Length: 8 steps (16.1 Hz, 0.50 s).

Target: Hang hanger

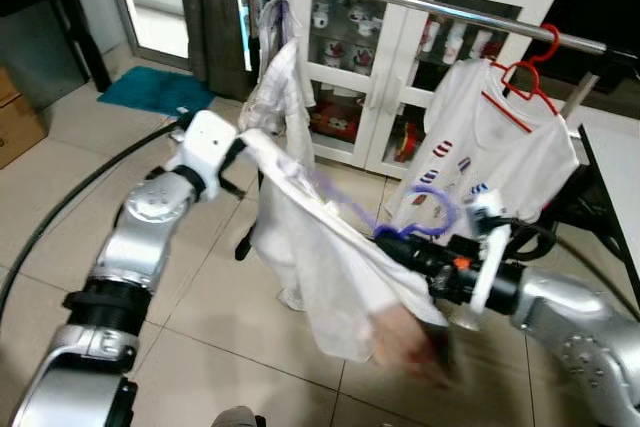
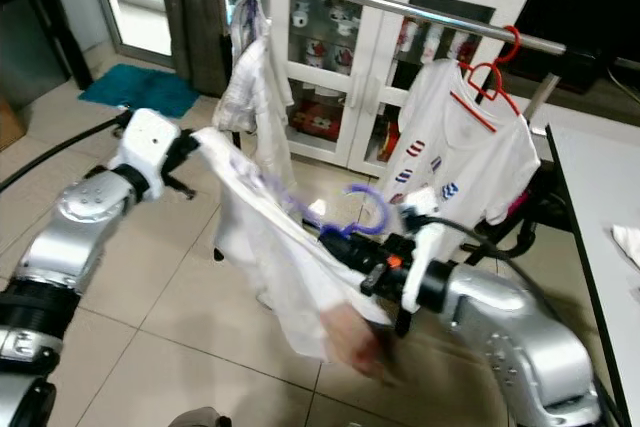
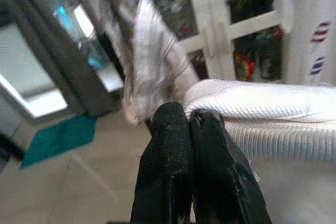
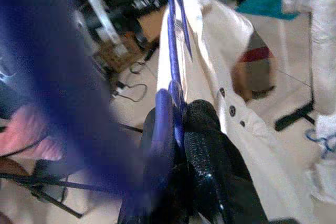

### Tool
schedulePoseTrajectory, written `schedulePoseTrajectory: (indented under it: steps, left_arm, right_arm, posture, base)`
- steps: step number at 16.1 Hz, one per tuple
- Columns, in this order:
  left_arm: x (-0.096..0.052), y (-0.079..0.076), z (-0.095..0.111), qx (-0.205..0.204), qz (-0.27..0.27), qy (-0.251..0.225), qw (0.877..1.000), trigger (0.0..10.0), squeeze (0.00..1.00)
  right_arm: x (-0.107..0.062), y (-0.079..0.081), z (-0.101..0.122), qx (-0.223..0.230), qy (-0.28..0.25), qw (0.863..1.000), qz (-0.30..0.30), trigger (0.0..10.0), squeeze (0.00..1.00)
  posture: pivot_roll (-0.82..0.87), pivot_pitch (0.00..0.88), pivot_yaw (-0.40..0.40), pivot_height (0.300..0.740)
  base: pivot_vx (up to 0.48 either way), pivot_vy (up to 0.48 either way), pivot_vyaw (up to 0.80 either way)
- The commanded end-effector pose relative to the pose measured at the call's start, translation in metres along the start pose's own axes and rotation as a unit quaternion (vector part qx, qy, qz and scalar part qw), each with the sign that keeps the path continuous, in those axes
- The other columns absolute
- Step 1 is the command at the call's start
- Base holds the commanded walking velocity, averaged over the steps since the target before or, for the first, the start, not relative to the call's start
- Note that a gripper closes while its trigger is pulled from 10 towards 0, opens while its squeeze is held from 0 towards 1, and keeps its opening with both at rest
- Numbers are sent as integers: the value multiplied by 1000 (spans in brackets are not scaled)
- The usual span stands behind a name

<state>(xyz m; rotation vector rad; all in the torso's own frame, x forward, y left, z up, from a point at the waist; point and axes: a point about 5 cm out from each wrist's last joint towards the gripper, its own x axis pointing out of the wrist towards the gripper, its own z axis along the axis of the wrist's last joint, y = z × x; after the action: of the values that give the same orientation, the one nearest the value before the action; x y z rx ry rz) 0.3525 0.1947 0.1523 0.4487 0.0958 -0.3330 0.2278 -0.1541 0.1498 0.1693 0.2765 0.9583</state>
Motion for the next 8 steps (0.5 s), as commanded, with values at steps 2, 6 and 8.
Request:
schedulePoseTrajectory:
  steps: [2, 6, 8]
  left_arm:
    - [-2, 33, -9, -20, 72, 23, 997, 0, 0]
    - [7, -49, 13, -46, -139, -47, 988, 0, 0]
    - [-3, -106, 26, -43, -258, -73, 962, 0, 0]
  right_arm:
    - [-16, 4, 7, 10, -23, 1000, 18, 0, 0]
    - [17, -15, 20, 46, -89, 988, -117, 0, 0]
    - [38, -21, 23, 59, -107, 980, -157, 0, 0]
  posture:
    - [13, 0, -85, 740]
    - [-1, 0, -68, 740]
    - [-5, 0, -58, 740]
  base:
    - [0, 0, 0]
    - [0, 0, 0]
    - [0, 0, 0]
